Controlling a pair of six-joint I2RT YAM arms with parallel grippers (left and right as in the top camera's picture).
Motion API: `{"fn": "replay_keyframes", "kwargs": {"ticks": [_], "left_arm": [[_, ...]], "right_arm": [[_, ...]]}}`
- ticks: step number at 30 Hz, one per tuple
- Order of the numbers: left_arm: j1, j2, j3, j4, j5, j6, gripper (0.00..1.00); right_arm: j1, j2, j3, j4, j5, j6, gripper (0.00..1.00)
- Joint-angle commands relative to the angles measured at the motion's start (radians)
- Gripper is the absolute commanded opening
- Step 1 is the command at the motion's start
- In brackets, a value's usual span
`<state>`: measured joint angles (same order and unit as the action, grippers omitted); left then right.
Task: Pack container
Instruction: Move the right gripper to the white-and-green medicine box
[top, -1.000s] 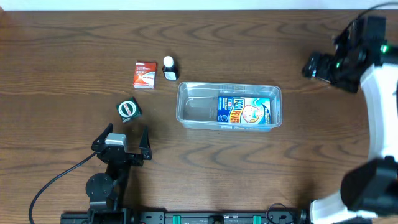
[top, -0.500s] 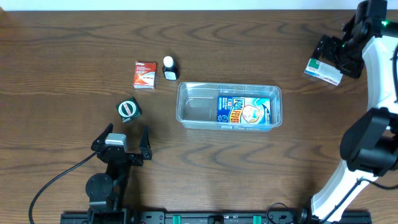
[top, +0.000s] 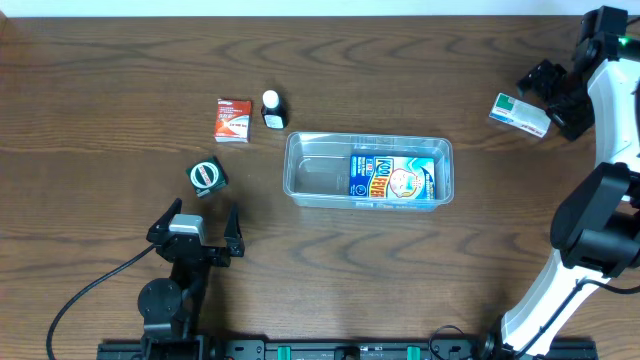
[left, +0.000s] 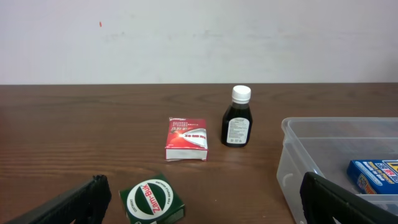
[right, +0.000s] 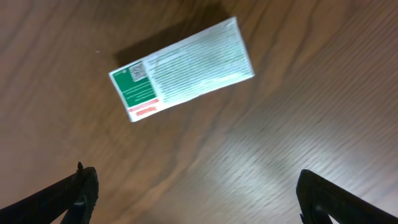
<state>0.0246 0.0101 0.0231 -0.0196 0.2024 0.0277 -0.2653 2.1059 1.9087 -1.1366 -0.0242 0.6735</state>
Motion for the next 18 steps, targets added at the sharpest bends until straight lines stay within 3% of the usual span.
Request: {"fn": "replay_keyframes", "kwargs": {"ticks": [1, 4, 8, 12, 18], "left_arm": [[0.005, -0.006, -0.019, -0.032, 0.006, 0.013, 0.98], [0.005, -0.006, -0.019, -0.032, 0.006, 0.013, 0.98], [0.005, -0.006, -0.019, -0.032, 0.006, 0.013, 0.98], [0.005, -0.006, -0.019, -0.032, 0.006, 0.013, 0.98], [0.005, -0.006, -0.019, -0.032, 0.006, 0.013, 0.98]], "right_arm": [[-0.002, 0.006, 0.021, 0.005, -0.032, 0.089, 0.88], [-0.002, 0.007, 0.021, 0.037, -0.031, 0.138, 0.79], [0.0, 0.008, 0.021, 0.016, -0.007, 0.418, 0.88], [0.013, 0.01, 0.021, 0.027, 0.03, 0.588, 0.95], [0.037, 0.029, 0.021, 0.098, 0.095, 0.617, 0.97]]}}
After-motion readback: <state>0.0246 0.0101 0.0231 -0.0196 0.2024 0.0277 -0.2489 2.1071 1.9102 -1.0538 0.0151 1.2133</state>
